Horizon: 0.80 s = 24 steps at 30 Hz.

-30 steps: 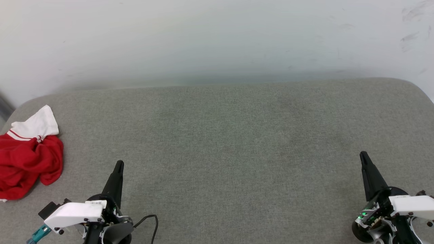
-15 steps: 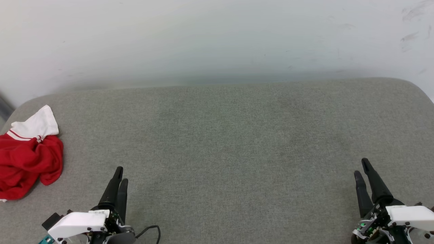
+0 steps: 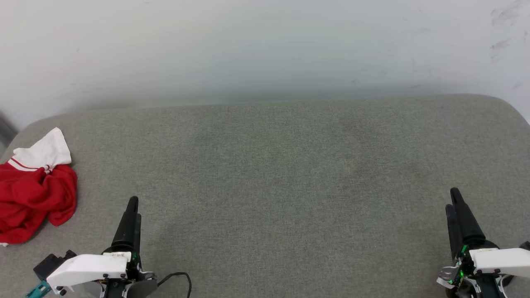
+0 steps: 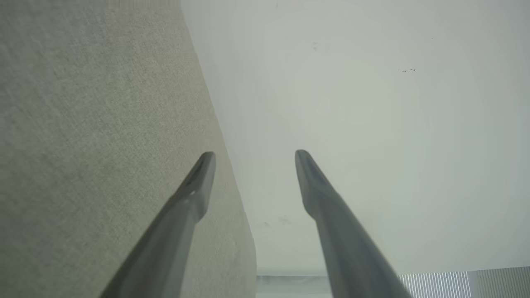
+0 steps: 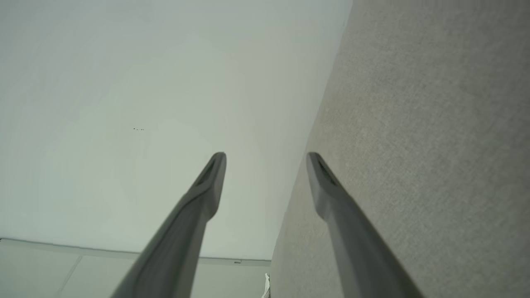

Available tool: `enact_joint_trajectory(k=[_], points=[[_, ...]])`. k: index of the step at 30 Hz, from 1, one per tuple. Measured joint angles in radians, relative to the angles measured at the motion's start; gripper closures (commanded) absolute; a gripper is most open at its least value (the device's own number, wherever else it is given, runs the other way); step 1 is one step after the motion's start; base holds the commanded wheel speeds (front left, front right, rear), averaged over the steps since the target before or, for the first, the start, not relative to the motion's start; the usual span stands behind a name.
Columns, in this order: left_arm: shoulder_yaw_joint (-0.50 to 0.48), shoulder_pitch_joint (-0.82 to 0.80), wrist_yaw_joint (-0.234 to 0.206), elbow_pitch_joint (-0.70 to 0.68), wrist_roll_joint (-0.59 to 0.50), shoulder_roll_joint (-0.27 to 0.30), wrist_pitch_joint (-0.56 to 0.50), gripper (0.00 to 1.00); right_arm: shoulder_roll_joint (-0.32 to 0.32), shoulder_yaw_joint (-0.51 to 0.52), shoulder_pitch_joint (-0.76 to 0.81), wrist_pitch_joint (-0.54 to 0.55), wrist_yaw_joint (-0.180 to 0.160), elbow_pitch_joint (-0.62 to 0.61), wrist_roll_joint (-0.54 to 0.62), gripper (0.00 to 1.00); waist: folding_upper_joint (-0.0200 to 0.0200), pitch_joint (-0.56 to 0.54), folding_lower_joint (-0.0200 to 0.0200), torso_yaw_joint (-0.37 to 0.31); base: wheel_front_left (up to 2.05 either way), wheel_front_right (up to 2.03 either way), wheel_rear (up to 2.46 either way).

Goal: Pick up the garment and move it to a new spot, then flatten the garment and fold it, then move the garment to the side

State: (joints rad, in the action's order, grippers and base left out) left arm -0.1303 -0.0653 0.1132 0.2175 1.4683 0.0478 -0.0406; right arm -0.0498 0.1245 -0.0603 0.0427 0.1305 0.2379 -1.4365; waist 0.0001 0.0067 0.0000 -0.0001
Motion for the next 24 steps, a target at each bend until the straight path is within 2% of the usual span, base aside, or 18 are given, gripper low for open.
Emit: enact_joint_trajectory(k=[17, 24], points=[[0.036, 0.032, -0.118, -0.119, -0.363, 0.0, 0.068, 0.0, 0.0, -0.03, 0.024, -0.07, 0.0, -0.118, 0.404, 0.0, 0.0, 0.003, 0.0, 0.001, 0.0, 0.0, 0.0], [0.063, 0.05, -0.145, -0.143, -0.508, 0.0, 0.092, 0.0, 0.0, -0.05, 0.039, -0.095, 0.0, -0.144, 0.548, 0.0, 0.0, 0.004, 0.0, 0.001, 0.0, 0.0, 0.0]])
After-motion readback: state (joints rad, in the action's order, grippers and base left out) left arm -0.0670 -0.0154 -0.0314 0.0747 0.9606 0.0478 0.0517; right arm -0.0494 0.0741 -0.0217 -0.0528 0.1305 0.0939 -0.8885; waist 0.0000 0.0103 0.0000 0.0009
